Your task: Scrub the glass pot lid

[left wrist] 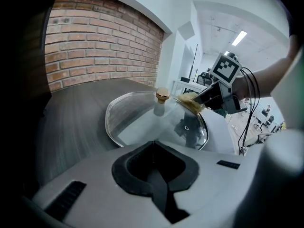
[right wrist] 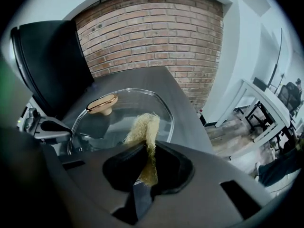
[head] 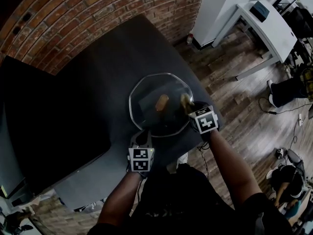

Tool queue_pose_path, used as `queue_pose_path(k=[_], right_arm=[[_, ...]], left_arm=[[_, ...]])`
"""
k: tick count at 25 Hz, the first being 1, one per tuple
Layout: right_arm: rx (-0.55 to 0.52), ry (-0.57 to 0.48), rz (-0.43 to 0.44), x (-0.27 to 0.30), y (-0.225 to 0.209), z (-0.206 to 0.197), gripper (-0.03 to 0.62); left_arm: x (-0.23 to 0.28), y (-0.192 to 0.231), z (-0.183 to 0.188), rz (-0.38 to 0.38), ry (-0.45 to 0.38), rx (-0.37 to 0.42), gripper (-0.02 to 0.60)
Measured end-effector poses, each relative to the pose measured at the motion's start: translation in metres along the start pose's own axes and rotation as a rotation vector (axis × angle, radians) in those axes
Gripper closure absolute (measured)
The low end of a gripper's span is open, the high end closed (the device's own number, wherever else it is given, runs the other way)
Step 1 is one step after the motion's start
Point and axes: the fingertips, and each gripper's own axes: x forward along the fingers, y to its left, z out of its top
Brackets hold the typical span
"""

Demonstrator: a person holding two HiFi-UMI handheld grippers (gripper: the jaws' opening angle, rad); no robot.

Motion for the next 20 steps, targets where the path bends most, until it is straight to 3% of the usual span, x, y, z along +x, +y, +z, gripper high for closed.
queue_pose_path(k=[7,20], right_arm=[[0.067,0.008,-0.033,0.007,-0.022,-0.007,0.542],[0.086,0.022,-0.061,0.007,-0.023,-0.009,0.542]], left_arm=[[0.0,0.0,0.0,-0.013,0.003,-0.008,0.546],[0.0,0.0,0.001,-0.042,0.007,-0.021,0.546]])
